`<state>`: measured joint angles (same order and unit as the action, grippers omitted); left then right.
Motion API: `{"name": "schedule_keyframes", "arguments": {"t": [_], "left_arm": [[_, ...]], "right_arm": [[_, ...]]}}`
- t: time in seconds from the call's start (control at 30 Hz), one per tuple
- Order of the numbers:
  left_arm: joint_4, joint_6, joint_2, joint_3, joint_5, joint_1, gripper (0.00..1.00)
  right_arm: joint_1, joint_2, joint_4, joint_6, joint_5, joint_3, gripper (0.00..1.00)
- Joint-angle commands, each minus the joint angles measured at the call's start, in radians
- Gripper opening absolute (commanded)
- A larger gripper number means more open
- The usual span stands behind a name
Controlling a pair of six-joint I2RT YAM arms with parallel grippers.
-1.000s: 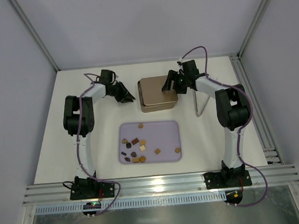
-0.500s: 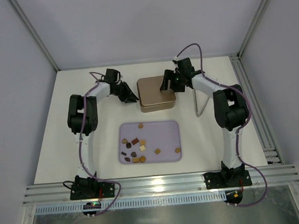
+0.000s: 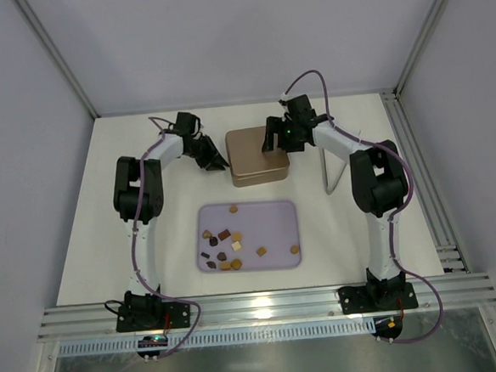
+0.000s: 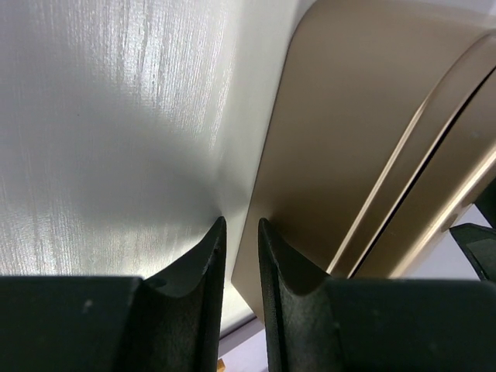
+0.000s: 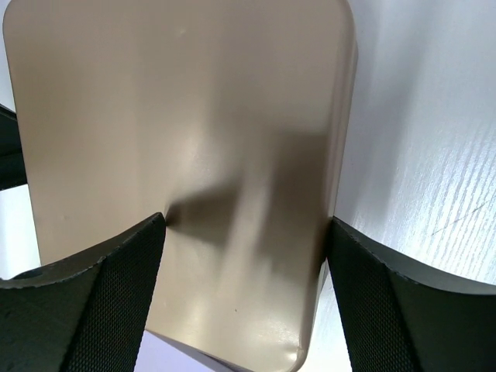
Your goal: Pack the chocolate
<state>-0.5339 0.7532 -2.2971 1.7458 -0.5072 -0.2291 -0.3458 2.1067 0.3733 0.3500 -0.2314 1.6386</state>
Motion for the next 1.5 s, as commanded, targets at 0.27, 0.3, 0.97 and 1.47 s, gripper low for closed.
{"name": "schedule_keyframes", "arguments": {"t": [0.27,0.3,0.97,1.47], "left_arm": [[-0.032,-0.026,-0.024,0.081,-0.034,-0.042,0.25],[-0.04,-0.028,-0.025,0.09,-0.037,-0.044,0.25],[-0.106,-0.063,-0.042,0.149,-0.03,-0.079,0.25],[-0.126,-0.071,-0.058,0.176,-0.028,-0.098,0.25]], "right_arm": [[-0.059,0.013,-0.001,-0.052,-0.06,0.07,0.86],[-0.062,0.013,0.003,-0.055,-0.062,0.072,0.87],[-0.124,0.07,0.174,-0.152,0.027,0.182,0.9],[-0.173,0.136,0.329,-0.203,0.121,0.273,0.9]]}}
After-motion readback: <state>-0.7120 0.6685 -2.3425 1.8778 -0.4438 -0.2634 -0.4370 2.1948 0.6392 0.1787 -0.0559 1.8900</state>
